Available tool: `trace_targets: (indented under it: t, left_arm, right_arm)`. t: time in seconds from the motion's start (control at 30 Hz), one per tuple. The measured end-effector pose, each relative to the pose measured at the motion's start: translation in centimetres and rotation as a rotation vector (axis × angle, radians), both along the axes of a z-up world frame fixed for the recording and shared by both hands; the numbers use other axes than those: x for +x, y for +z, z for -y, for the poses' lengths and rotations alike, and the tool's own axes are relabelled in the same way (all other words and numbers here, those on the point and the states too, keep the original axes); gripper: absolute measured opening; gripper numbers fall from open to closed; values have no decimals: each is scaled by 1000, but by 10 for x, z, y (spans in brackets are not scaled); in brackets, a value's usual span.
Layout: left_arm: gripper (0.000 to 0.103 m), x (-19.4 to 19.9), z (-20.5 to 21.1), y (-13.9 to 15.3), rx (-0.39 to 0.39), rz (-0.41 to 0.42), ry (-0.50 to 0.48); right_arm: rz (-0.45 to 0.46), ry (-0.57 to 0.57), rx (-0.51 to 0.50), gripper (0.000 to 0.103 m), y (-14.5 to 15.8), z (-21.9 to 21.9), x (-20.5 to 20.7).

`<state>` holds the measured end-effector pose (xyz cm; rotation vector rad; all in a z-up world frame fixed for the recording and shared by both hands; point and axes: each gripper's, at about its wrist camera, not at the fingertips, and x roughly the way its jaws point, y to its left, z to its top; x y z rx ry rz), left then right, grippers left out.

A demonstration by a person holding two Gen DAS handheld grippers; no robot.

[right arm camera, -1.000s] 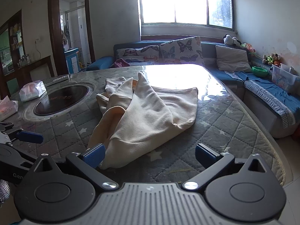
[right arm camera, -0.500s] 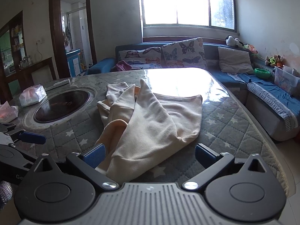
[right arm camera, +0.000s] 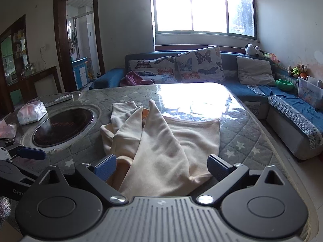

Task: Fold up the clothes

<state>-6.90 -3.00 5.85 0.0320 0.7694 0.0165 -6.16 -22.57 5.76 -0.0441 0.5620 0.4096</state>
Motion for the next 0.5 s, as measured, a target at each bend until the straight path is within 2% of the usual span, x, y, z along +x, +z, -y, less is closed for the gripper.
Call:
trace_targets:
  t: [0.33, 0.43, 0.5]
  left_arm:
    - [102, 36, -16, 10, -34, 38, 2]
    - [97, 54, -17, 10, -51, 36, -9]
    - [88, 67, -18, 9, -63, 35, -16]
  right_arm:
    - [-35, 31, 2, 83, -3, -5, 53]
    - [-60, 46, 10, 79, -5, -8, 73]
    - [-67, 52, 7, 74, -6, -11, 87]
